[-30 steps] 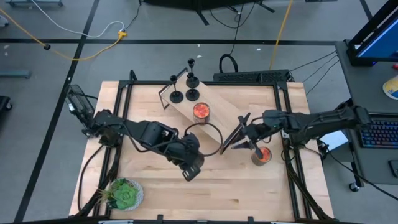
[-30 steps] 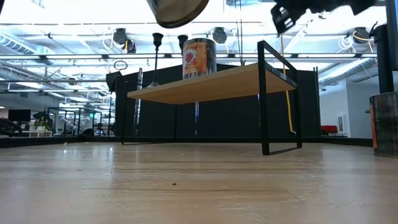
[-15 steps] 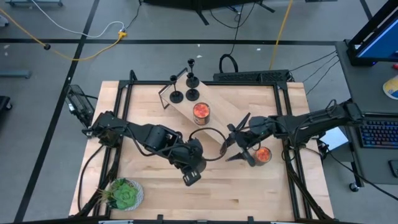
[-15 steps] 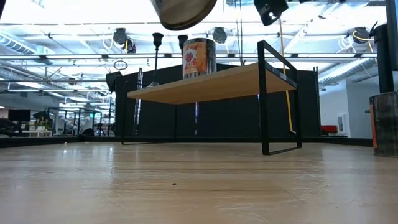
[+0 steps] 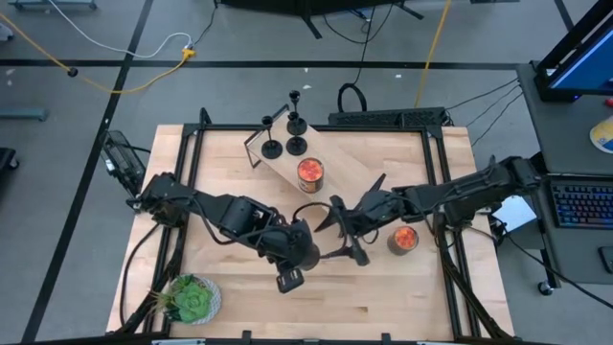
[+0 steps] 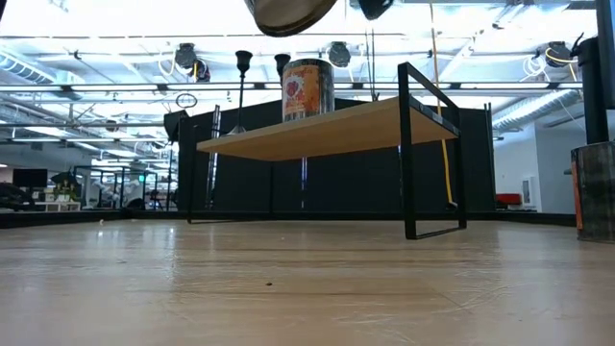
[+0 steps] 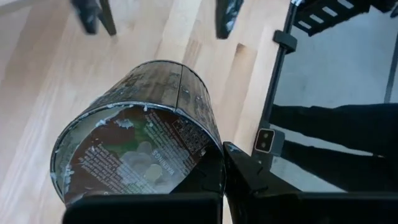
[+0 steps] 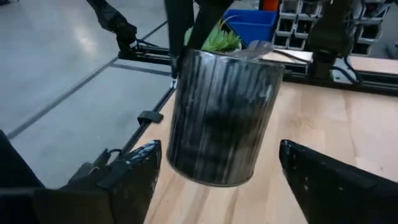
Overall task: Pick & Place candle stick holders
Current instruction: Put the brown scented candle on the shelf
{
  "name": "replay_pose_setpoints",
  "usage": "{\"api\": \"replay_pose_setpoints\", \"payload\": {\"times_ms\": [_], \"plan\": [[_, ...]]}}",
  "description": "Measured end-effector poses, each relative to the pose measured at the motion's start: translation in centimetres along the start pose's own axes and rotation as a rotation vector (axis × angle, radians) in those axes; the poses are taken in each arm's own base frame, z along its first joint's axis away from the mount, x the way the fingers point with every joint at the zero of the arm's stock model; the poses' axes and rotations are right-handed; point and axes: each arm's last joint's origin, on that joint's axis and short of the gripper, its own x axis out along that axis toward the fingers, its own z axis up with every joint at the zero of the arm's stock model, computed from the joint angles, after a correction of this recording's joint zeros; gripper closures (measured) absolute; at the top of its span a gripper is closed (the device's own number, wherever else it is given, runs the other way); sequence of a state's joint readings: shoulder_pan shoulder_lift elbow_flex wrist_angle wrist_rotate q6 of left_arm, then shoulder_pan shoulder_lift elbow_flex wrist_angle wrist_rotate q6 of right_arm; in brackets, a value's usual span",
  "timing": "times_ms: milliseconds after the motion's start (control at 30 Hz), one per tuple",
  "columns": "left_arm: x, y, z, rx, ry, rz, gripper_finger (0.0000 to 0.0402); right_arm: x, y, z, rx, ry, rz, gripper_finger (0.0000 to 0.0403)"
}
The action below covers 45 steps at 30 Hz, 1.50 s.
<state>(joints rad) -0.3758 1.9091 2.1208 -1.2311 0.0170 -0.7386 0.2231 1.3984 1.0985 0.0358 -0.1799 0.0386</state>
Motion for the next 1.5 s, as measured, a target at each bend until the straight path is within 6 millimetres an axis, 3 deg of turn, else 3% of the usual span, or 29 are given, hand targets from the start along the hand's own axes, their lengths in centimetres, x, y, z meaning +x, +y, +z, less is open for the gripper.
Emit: {"api": "replay_pose_setpoints", "payload": {"times_ms": [500,1000,1500], "plan": [[0.0,-0.4,-1.1,0.036,0.005,0.068,0.0401,4.0,-0.7,1.8,0.112,0.003,0.006,0.0047],[0.0,-0.6,-1.0,0.104,-0.001,0.046,0.0402,7.2,-1.2,0.0,0.156,-0.001,0.016,0.0047],[-0.2,-0.7,-0.8,0.149,-0.034,0.048,0.0402,7.2,-1.2,0.6,0.147,-0.065,0.032,0.0047]]}}
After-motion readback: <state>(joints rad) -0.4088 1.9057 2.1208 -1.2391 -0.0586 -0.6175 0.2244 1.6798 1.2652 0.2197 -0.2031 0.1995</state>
